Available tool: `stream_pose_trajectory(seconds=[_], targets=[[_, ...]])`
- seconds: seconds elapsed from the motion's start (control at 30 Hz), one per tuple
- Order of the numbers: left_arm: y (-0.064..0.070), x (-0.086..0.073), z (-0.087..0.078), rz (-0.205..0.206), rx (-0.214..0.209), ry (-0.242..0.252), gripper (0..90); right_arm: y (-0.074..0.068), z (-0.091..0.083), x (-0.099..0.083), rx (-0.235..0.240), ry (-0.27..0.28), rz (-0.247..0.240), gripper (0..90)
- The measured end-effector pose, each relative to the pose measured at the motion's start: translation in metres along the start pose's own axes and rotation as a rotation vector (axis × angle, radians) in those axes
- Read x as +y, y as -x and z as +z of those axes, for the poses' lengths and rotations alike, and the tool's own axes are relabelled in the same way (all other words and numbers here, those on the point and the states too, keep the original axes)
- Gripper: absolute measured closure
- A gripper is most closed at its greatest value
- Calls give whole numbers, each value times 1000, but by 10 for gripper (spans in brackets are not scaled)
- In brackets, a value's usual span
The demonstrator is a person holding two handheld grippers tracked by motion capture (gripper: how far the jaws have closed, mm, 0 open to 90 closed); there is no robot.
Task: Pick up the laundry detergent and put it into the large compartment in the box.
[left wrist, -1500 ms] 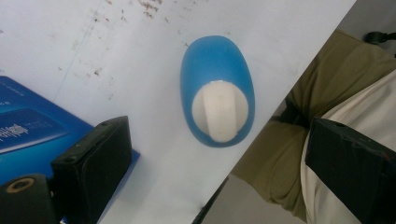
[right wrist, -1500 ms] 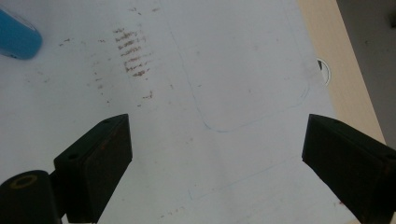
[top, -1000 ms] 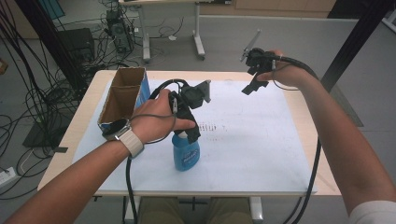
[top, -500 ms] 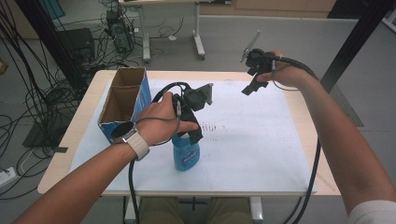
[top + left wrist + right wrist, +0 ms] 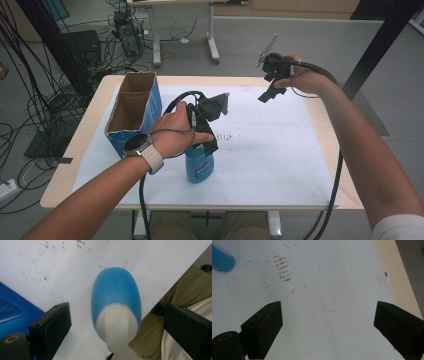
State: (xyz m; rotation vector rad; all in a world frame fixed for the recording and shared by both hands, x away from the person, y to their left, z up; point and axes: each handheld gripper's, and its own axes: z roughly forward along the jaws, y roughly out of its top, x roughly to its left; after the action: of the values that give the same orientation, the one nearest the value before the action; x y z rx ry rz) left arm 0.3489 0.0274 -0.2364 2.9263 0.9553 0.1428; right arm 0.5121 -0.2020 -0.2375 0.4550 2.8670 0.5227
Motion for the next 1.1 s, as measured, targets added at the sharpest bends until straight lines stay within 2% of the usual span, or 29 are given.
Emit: stream_pose_trajectory(seconds=[0.47, 1.1], targets=[[1, 3, 11, 4, 4, -14, 91, -1, 1, -1, 1, 4, 2, 83], [1, 1, 12, 5, 6, -3, 92, -1, 0, -1, 0, 6, 4, 83]])
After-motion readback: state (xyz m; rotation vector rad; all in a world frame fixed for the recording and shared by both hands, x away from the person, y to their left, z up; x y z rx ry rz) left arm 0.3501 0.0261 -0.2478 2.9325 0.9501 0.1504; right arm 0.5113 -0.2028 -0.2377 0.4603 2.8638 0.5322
